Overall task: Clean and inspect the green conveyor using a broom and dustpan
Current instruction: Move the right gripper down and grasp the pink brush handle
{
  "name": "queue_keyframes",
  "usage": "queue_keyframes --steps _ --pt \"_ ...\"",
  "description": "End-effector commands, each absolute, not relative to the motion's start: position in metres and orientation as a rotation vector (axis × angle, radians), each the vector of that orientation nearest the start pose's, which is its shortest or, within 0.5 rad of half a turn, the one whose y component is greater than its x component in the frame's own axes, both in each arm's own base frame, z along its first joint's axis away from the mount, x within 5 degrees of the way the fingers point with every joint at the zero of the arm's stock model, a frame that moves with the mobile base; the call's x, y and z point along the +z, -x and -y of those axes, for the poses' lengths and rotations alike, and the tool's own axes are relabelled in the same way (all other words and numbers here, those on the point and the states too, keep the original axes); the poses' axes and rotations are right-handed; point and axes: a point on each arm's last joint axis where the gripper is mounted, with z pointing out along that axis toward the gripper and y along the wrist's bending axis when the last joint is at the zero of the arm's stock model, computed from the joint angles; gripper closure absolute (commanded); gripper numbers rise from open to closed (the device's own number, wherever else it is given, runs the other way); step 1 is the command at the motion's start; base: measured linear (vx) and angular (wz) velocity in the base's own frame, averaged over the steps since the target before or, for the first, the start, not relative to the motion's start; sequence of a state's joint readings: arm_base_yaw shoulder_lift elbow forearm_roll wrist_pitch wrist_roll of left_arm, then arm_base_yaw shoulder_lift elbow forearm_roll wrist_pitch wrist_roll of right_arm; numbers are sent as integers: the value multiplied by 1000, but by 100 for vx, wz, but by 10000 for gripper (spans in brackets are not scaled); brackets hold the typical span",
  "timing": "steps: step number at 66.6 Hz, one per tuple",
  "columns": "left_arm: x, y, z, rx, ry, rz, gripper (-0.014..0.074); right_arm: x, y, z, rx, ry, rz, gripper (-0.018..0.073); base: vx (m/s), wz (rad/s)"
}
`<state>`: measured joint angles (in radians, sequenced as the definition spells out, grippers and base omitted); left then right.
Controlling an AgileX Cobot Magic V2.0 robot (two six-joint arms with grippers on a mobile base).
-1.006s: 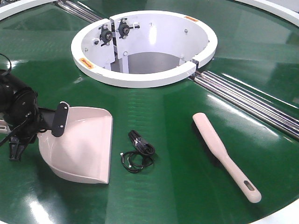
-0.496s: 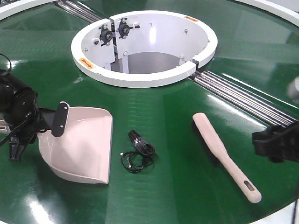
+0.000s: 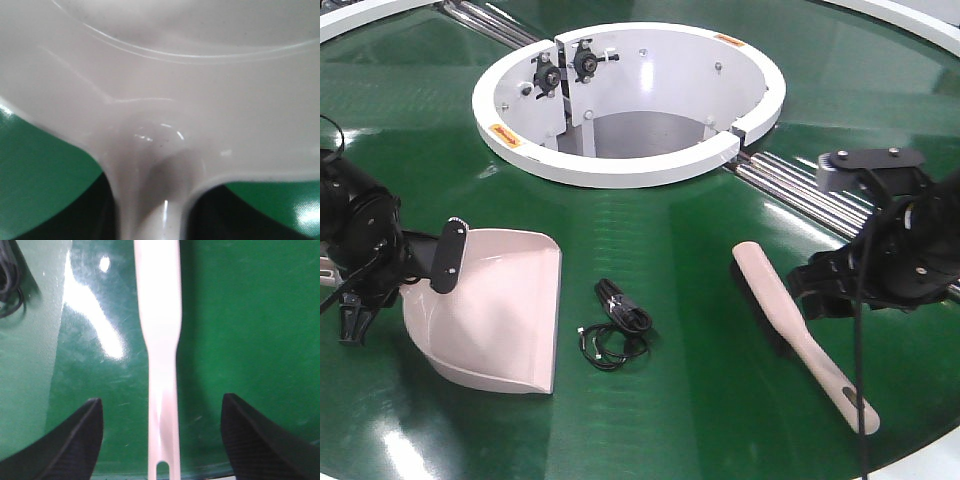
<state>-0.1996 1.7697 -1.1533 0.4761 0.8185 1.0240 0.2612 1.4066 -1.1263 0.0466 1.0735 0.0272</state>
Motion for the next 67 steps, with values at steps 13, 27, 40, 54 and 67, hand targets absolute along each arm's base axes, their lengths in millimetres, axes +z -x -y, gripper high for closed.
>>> queue_keyframes --steps 13,27,40,54,67 --pt "224 -345 40 733 -2041 -2143 602 274 -287 -81 111 343 -2927 68 0 0" --pt "224 -345 40 733 -2041 -2143 602 243 -300 -85 99 347 -3038 68 0 0" --pt "224 -345 40 733 -2041 -2143 602 220 -309 -87 73 357 -3104 70 0 0" --pt "224 -345 40 733 -2041 -2143 602 209 -320 -89 68 359 -3125 108 0 0" --pt "224 -345 40 733 -2041 -2143 602 204 -323 -90 50 370 -3165 241 0 0"
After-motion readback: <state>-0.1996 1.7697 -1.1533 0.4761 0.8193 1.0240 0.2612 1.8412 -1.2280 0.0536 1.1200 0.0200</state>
